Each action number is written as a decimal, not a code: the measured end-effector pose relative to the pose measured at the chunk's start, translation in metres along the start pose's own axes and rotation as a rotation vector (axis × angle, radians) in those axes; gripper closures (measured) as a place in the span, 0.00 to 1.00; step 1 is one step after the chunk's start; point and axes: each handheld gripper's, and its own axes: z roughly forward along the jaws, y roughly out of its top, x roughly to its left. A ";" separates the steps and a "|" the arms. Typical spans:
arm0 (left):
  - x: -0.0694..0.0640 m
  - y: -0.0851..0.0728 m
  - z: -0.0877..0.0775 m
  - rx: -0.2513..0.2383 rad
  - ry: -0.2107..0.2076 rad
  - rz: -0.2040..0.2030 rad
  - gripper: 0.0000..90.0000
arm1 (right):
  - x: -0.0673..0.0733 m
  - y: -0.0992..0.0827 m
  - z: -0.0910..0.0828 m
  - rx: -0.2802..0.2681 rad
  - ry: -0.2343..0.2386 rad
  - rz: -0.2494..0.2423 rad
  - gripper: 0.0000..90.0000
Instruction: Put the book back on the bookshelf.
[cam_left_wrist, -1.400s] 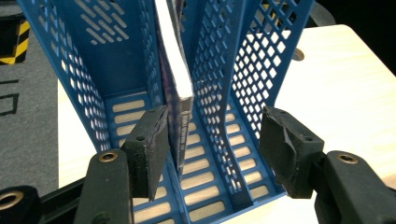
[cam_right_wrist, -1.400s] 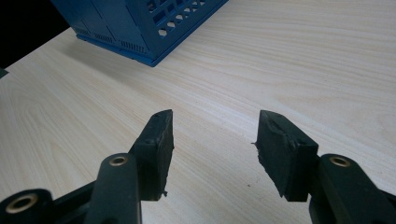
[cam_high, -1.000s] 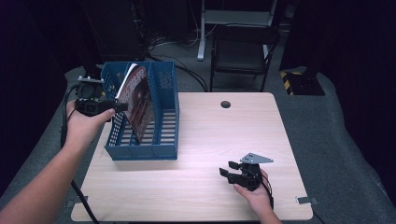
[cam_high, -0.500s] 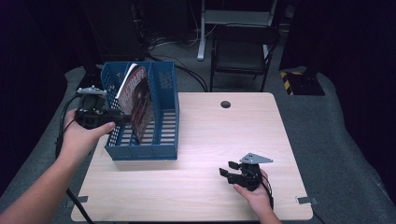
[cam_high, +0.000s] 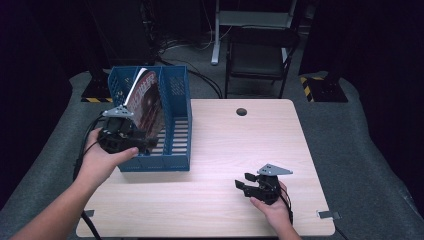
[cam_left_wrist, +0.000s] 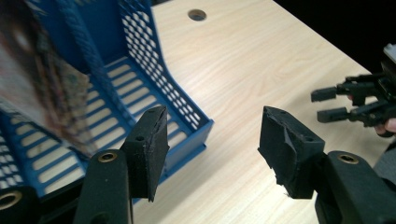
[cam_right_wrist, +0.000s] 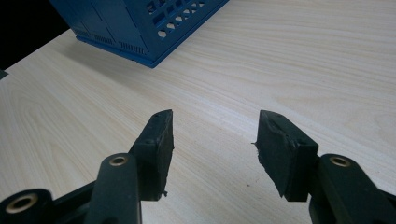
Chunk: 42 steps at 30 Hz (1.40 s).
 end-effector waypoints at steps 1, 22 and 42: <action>-0.001 -0.001 0.003 0.017 -0.012 0.006 0.47 | 0.000 0.000 0.000 0.000 0.000 -0.001 0.51; -0.036 -0.035 0.067 0.062 -0.122 0.096 0.46 | -0.001 0.000 -0.001 0.000 -0.003 0.006 0.51; -0.059 -0.090 0.125 0.094 -0.202 0.124 0.44 | -0.001 -0.001 0.000 0.002 -0.007 0.003 0.51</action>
